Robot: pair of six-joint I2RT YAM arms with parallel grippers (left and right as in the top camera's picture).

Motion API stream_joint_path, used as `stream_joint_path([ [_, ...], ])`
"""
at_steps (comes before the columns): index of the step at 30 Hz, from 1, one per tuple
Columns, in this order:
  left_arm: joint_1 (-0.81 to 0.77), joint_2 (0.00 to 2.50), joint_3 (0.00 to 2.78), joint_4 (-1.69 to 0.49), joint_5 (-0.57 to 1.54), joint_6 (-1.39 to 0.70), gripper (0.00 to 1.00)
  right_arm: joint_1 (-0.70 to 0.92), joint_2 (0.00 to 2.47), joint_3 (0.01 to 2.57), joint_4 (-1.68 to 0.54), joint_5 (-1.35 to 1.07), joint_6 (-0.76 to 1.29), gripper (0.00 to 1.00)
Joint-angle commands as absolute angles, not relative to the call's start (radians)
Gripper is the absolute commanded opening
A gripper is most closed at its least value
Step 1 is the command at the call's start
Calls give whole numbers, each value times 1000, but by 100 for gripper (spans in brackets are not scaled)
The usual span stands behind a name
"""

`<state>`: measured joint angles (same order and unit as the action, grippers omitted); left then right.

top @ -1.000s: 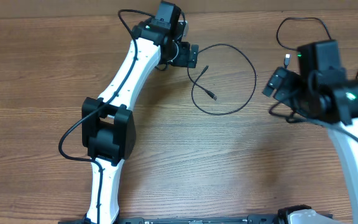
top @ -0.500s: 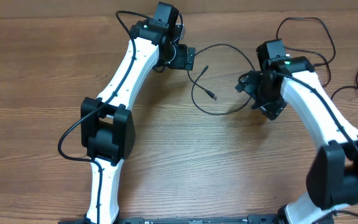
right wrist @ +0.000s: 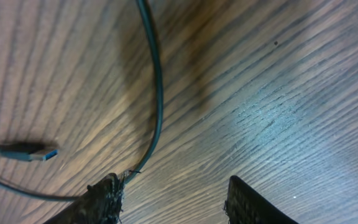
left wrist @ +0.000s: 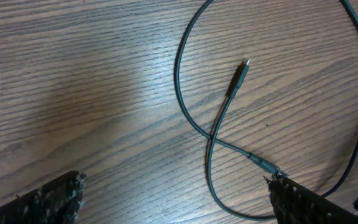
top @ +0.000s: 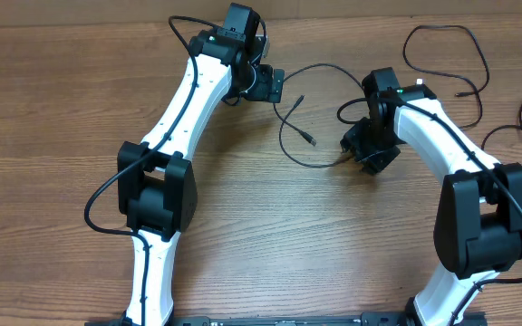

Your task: Untangle cables

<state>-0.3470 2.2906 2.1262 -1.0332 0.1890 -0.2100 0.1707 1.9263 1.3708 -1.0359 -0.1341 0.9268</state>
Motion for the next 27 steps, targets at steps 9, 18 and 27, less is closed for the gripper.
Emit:
stream_joint_path([
  [9, -354, 2242, 2123, -1039, 180, -225, 96, 169, 1942, 1328, -995, -152, 977, 42],
  [18, -354, 2242, 2123, -1044, 179, -225, 95, 169, 1943, 1328, -963, -152, 995, 35],
  [27, -354, 2242, 2123, -1043, 179, -224, 96, 176, 1944, 1225, -857, -184, 1025, 34],
])
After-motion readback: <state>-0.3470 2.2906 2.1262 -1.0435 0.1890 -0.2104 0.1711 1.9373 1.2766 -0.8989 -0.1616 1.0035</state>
